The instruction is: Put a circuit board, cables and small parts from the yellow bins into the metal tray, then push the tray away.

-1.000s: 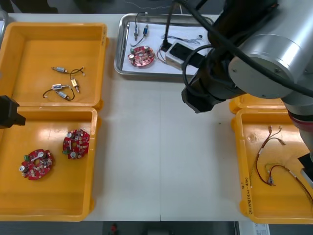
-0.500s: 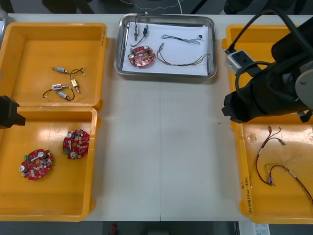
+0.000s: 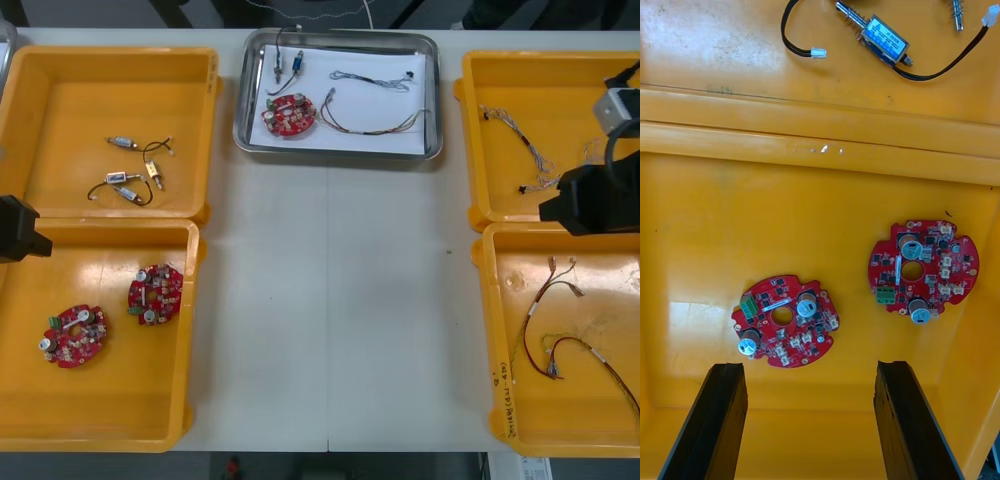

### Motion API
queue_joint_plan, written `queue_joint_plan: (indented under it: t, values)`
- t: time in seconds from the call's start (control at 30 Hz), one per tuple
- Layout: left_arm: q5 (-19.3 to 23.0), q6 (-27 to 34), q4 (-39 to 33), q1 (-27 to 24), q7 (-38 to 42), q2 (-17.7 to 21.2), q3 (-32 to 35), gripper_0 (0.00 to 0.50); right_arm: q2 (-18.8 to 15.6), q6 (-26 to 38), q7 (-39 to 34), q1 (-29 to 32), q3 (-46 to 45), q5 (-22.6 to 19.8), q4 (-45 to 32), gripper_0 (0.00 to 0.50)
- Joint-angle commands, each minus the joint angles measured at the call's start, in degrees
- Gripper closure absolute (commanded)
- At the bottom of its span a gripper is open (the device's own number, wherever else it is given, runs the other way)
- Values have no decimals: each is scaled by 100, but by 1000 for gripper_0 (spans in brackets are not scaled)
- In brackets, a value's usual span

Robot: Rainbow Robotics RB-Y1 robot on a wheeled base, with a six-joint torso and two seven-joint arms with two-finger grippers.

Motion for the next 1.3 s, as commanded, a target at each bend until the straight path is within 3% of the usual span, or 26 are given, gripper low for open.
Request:
queue_joint_plan:
  t: [0.03, 0.3, 0.53, 1.3]
  values:
    - [-37, 38, -146, 73, -714, 250, 155, 0, -209, 17, 322, 434, -606, 62, -237, 0]
    - [-37, 38, -146, 73, -714, 250, 155, 0, -245, 17, 594, 1023, -1142, 45, -237, 0]
    - [-37, 38, -146, 73, -714, 250, 155, 0, -491, 17, 796, 1550, -1291, 54, -237, 0]
    - [-37, 38, -146, 73, -714, 250, 155, 0, -526, 17, 805, 1629, -1204, -25, 18, 0]
